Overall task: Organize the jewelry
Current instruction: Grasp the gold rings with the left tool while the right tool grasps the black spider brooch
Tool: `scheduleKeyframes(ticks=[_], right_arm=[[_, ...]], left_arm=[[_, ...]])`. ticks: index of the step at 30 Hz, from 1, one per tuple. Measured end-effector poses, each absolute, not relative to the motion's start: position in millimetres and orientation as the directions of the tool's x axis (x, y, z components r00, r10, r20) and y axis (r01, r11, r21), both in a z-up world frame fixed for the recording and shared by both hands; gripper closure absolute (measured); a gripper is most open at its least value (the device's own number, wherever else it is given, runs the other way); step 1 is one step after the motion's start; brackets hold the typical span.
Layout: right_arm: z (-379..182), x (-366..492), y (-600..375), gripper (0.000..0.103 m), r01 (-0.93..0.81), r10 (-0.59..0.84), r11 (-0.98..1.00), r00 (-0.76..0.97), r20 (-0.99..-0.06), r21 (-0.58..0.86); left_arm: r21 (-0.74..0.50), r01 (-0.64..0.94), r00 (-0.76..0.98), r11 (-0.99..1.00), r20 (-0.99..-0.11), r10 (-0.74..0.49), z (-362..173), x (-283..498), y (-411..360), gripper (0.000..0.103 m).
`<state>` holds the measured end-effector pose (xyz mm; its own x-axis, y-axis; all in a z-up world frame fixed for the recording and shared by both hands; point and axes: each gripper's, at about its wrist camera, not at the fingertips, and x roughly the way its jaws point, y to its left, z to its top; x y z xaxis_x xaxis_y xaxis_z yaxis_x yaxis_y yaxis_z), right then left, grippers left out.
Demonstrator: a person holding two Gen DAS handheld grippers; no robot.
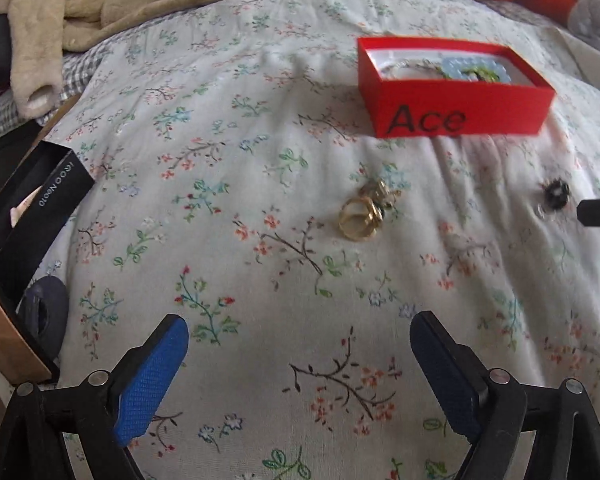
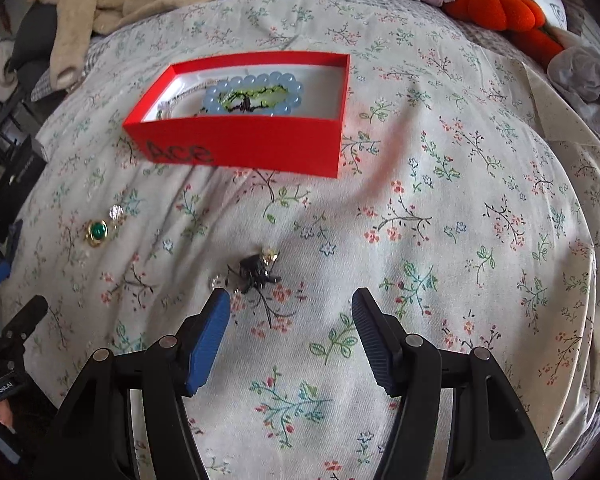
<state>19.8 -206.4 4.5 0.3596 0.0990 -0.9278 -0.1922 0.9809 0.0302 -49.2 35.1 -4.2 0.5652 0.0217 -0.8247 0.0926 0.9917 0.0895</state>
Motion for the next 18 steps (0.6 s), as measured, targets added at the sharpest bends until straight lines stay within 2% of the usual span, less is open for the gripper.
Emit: scheduleKeyframes(ticks=[6,8,9,13,16,18], right_arm=[[-18,15,-209,0.036,-0.216,0.094,0.976,0.267,-0.959,0.036],[-21,15,-207,0.03,-0.228,0.074,0.974,0.278,-0.958,0.008],[-22,16,-207,0.024,-0.231,0.061,0.973,0.287,-0.956,-0.007],[-30,20,-217,0.008,-0.204,0.071,0.979,0.298,-0.952,0.009],[-34,19,-226,0.001,-0.214,0.102,0.976,0.325,-0.94,0.032],[-34,17,-229,0.0,-0.242,0.111,0.97,0.367,-0.924,0.021]], left_arm=[[0.121,0.153,0.538,0.981,-0.843,0.02,-36,-53,28,0.009],[0.11,0.156,0.55,0.982,-0.835,0.006,-38,-52,31,0.005],[0.096,0.161,0.544,0.982,-0.839,-0.007,-38,-50,33,0.003],[0.077,0.21,0.535,0.975,-0.844,-0.048,-38,-36,36,0.002],[0.074,0.248,0.54,0.966,-0.838,-0.074,-40,-25,35,0.001],[0.052,0.27,0.537,0.961,-0.837,-0.105,-41,-18,35,0.002]])
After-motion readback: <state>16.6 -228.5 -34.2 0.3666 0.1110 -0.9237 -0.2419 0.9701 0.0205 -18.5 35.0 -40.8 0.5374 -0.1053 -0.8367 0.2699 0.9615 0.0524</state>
